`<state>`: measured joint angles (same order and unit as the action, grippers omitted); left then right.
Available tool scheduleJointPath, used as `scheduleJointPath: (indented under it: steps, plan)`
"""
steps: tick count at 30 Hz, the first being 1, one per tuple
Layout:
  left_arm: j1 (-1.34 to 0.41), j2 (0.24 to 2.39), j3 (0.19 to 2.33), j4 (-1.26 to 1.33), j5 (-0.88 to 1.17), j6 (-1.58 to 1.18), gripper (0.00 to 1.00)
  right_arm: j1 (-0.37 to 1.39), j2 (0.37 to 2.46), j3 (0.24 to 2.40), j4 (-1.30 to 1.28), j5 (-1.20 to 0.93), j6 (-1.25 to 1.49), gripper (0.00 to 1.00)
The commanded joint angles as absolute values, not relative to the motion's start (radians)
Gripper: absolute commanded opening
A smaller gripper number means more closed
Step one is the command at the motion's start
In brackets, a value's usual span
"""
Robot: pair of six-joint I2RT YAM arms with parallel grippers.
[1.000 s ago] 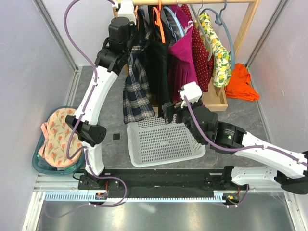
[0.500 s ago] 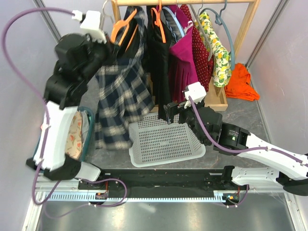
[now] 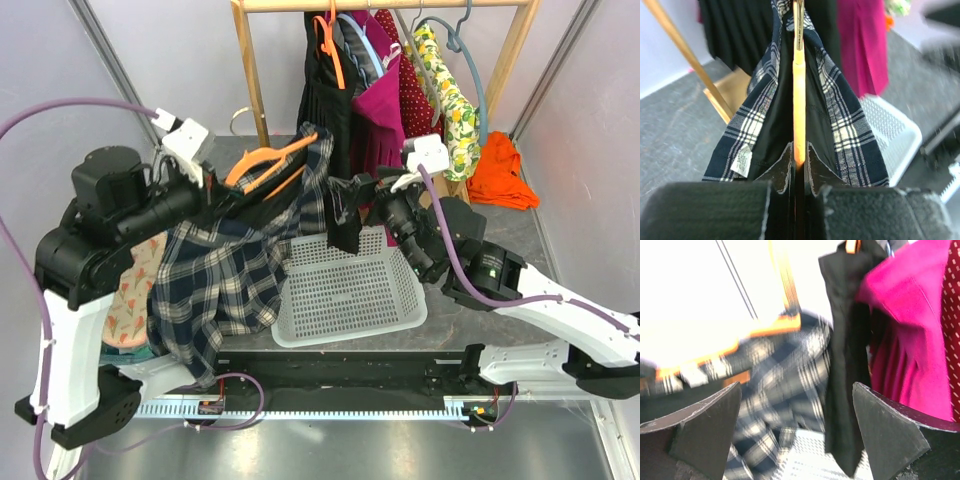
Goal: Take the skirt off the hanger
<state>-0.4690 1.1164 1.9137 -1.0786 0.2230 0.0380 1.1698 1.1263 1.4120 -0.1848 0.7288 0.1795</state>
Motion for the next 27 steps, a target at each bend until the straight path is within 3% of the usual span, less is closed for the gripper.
scheduleJointPath:
  steps: [1, 18, 21, 25, 27]
  plan:
    - [-0.474, 1.003, 1.918, -1.08, 0.341, 0.14, 0.02, 1.164, 1.187, 1.502, -0.103, 0.735, 0.19, 0.98]
    - [-0.474, 0.957, 1.888, -1.063, 0.327, 0.153, 0.02, 1.108, 1.374, 1.513, -0.127, 0.491, 0.466, 0.97]
    - [-0.474, 0.953, 1.893, -1.055, 0.327, 0.153, 0.02, 1.101, 1.373, 1.499, -0.127, 0.483, 0.485, 0.87]
    - [-0.474, 0.954, 1.898, -1.048, 0.328, 0.152, 0.02, 1.082, 1.362, 1.444, -0.097, 0.476, 0.512, 0.46]
    - [-0.474, 0.956, 1.901, -1.043, 0.33, 0.146, 0.02, 1.063, 1.356, 1.427, -0.086, 0.472, 0.526, 0.36]
